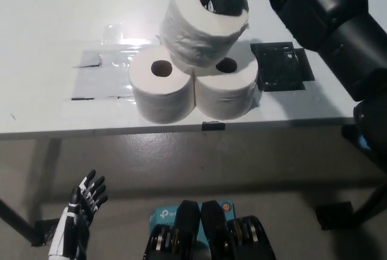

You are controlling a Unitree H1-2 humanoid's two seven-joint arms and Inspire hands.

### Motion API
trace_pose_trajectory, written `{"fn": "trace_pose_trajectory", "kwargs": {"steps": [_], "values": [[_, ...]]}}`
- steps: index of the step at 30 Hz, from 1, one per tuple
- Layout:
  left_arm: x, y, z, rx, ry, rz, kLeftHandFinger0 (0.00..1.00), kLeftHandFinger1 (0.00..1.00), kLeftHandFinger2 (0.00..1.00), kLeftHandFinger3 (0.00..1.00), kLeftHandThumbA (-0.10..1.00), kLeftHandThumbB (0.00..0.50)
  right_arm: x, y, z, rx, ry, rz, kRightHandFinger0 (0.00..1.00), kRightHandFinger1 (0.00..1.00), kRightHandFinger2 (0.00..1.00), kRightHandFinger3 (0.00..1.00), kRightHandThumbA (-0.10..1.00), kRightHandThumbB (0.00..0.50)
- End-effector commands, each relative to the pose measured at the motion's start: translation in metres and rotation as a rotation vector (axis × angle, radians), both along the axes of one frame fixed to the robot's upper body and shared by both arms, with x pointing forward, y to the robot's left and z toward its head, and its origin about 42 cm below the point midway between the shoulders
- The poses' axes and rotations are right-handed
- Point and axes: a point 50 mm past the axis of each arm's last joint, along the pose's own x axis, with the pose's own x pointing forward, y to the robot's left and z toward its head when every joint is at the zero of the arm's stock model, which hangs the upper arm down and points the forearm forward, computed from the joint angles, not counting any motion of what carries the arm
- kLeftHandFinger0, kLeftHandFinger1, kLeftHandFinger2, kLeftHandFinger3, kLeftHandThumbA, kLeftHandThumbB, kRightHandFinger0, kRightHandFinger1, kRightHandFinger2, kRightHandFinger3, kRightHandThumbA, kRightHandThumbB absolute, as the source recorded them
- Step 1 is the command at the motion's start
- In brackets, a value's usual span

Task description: A few rolls of toilet paper are kept infront of the robot and the robot uses its right hand to lift one of the rolls and and places it on top of the other rolls to stack it.

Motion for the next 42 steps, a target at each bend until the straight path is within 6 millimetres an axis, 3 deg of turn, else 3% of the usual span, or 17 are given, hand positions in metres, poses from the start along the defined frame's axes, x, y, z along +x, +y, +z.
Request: {"fn": "trace_pose_trajectory", "kwargs": {"steps": [1,2,3,6,7,8,10,11,14,15,16,22,24,31,35,39,42], "values": [[0.002,-0.001,0.013,0.012,-0.056,-0.026,1.00,1.00,1.00,1.00,1.00,0.029,-0.003,0.012,0.033,-0.001,-0.116,0.010,0.12,0.49,0.69,1.00,0.20,0.042],[0.001,-0.001,0.013,0.016,-0.057,-0.026,1.00,1.00,1.00,1.00,1.00,0.031,-0.003,0.012,0.032,-0.007,-0.122,0.007,0.11,0.48,0.68,1.00,0.21,0.042],[0.001,-0.001,0.013,0.014,-0.054,-0.025,1.00,1.00,1.00,1.00,1.00,0.039,-0.002,0.012,0.031,-0.025,-0.129,0.014,0.21,0.55,0.72,1.00,0.23,0.038],[0.001,-0.001,0.013,0.003,-0.057,-0.028,1.00,1.00,1.00,1.00,1.00,0.027,-0.001,0.012,0.030,0.006,-0.117,0.004,0.10,0.40,0.50,1.00,0.20,0.041],[0.001,-0.001,0.014,0.009,-0.058,-0.028,1.00,1.00,1.00,1.00,1.00,0.021,0.000,0.011,0.029,0.016,-0.115,0.004,0.18,0.42,0.46,1.00,0.29,0.101],[0.001,-0.001,0.014,0.011,-0.057,-0.027,1.00,1.00,1.00,1.00,1.00,0.023,0.000,0.011,0.030,0.010,-0.117,0.006,0.21,0.34,0.38,1.00,0.42,0.106],[0.001,-0.002,0.014,0.008,-0.057,-0.026,1.00,1.00,1.00,1.00,1.00,0.033,0.001,0.010,0.031,-0.015,-0.108,0.010,0.32,0.53,0.63,0.84,0.59,0.162],[0.001,-0.002,0.014,0.000,-0.056,-0.025,1.00,1.00,1.00,1.00,1.00,0.034,0.001,0.009,0.034,-0.026,-0.099,0.011,0.42,0.69,0.95,0.99,0.64,0.210],[0.001,-0.001,0.014,0.014,-0.054,-0.028,1.00,1.00,1.00,1.00,1.00,0.046,0.002,0.009,0.037,-0.043,-0.103,0.005,0.63,1.00,1.00,1.00,0.67,0.281],[0.002,-0.001,0.014,0.018,-0.055,-0.028,1.00,1.00,1.00,1.00,1.00,0.048,0.002,0.009,0.038,-0.043,-0.103,0.004,0.66,1.00,1.00,1.00,0.68,0.290],[0.002,-0.001,0.014,0.018,-0.055,-0.030,1.00,1.00,1.00,1.00,1.00,0.051,0.002,0.010,0.041,-0.057,-0.103,0.000,1.00,1.00,1.00,1.00,0.69,0.300],[0.002,-0.001,0.014,0.019,-0.050,-0.025,1.00,1.00,1.00,1.00,1.00,0.061,-0.001,0.012,0.056,-0.063,-0.102,0.019,1.00,1.00,1.00,1.00,0.83,0.373],[0.002,-0.001,0.014,0.018,-0.051,-0.024,1.00,1.00,1.00,1.00,1.00,0.065,-0.002,0.011,0.062,-0.043,-0.117,0.032,1.00,1.00,1.00,1.00,0.86,0.436],[0.003,0.000,0.013,0.037,-0.052,-0.028,1.00,1.00,1.00,1.00,1.00,0.109,-0.007,0.012,0.084,0.075,-0.227,0.071,1.00,1.00,1.00,1.00,0.90,0.448],[0.004,-0.001,0.014,0.027,-0.058,-0.029,1.00,1.00,1.00,1.00,1.00,0.095,-0.011,0.014,0.097,0.164,-0.277,0.108,1.00,1.00,1.00,1.00,0.95,0.453],[0.005,-0.002,0.015,0.032,-0.060,-0.027,1.00,1.00,1.00,1.00,1.00,0.109,-0.010,0.014,0.095,0.160,-0.284,0.113,1.00,1.00,1.00,1.00,0.93,0.459],[0.005,-0.002,0.015,0.038,-0.062,-0.028,1.00,1.00,1.00,1.00,1.00,0.179,-0.006,0.012,0.081,0.127,-0.283,0.090,1.00,1.00,1.00,1.00,0.87,0.428]]}}
